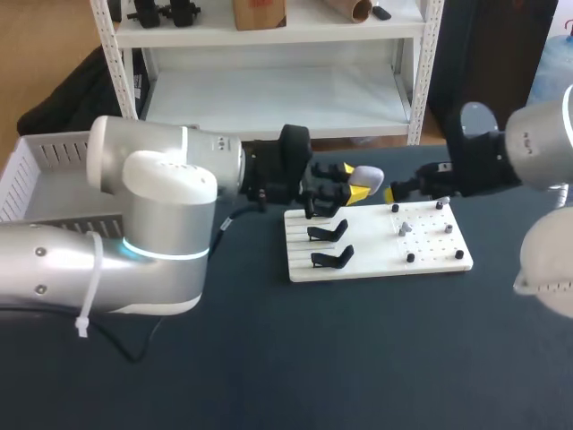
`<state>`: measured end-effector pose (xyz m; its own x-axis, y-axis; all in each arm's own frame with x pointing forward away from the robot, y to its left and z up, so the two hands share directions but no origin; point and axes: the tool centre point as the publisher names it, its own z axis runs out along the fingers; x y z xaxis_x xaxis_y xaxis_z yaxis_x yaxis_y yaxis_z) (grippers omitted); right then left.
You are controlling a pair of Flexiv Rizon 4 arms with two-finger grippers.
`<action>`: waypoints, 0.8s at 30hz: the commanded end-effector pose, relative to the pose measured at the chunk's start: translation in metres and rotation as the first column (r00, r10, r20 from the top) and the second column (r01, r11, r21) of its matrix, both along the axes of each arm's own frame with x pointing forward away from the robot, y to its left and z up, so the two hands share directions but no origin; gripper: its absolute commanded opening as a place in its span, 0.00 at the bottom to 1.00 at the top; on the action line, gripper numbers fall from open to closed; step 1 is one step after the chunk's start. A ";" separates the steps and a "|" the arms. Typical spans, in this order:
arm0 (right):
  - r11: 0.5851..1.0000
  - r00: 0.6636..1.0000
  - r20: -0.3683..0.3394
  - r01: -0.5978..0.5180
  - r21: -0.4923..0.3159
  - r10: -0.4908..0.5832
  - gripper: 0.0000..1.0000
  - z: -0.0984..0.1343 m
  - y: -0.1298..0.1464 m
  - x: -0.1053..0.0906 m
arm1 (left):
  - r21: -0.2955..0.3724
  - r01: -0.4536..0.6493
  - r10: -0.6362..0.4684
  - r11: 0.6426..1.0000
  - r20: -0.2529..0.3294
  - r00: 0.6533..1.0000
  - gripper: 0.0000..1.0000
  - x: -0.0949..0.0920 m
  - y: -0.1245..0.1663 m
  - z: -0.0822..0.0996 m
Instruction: Pick up each earbud case from the left stands, insert the matching earbuds, close the lid, and place the case in the box.
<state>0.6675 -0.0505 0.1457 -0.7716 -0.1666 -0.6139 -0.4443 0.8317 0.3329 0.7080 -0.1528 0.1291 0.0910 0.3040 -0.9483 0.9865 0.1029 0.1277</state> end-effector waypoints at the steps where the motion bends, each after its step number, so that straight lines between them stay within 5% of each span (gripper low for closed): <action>1: 1.000 1.000 -0.003 -0.007 0.005 0.007 1.00 0.000 0.004 0.002 | -0.001 0.000 0.000 1.000 0.000 1.000 0.00 -0.002 -0.005 -0.001; 24: 1.000 1.000 0.004 -0.004 -0.003 0.004 1.00 0.005 0.004 0.010 | -0.001 0.062 -0.062 0.998 0.013 0.998 0.00 -0.018 -0.016 -0.001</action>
<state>0.6784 -0.0473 0.1481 -0.7682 -0.1726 -0.6165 -0.4539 0.8260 0.3343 0.6898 -0.1699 0.1284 0.1191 0.2985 -0.9470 0.9894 0.0439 0.1383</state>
